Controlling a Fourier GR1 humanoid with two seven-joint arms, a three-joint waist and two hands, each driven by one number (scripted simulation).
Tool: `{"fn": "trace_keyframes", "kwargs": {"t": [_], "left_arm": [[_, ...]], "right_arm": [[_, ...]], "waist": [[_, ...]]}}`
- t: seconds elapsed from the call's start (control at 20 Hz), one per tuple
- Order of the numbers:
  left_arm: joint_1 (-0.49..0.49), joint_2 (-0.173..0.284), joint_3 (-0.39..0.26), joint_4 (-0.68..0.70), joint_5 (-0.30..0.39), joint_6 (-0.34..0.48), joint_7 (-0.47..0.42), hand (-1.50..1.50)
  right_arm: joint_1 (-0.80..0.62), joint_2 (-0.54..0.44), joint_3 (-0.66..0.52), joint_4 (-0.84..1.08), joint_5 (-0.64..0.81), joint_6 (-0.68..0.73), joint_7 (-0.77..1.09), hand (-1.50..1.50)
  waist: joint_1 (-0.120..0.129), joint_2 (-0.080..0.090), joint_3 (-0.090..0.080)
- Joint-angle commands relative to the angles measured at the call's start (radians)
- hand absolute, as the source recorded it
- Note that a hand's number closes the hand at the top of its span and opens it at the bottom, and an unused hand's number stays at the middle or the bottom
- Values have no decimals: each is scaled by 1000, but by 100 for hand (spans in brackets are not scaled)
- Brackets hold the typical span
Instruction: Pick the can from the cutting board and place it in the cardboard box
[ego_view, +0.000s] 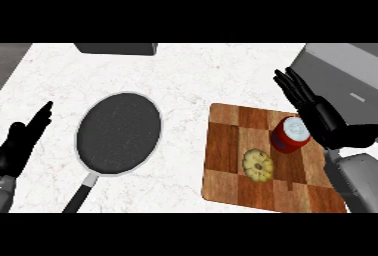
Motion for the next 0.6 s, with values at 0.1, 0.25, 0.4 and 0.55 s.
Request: {"fn": "trace_keyframes", "kwargs": {"t": [0.1,0.25,0.4,0.55], "left_arm": [[18,-62,0,-8,-19,50,-93,0],[26,-55,6,-44,-26,63,-113,0],[37,-81,-5,-43,-7,53,-117,0],[44,-126,-57,-71,-38,60,-161,0]], "right_arm": [[151,-99,-166,-35,72,-85,-293,-150],[214,-162,-351,-51,48,-158,-457,-150],[272,-88,-516,98,17,-378,-444,-150],[405,-8,-554,57,29,-316,-807,-150]], "waist": [[-80,-10,29],[-171,-37,35],[-179,-9,37],[-123,-11,34]]}}
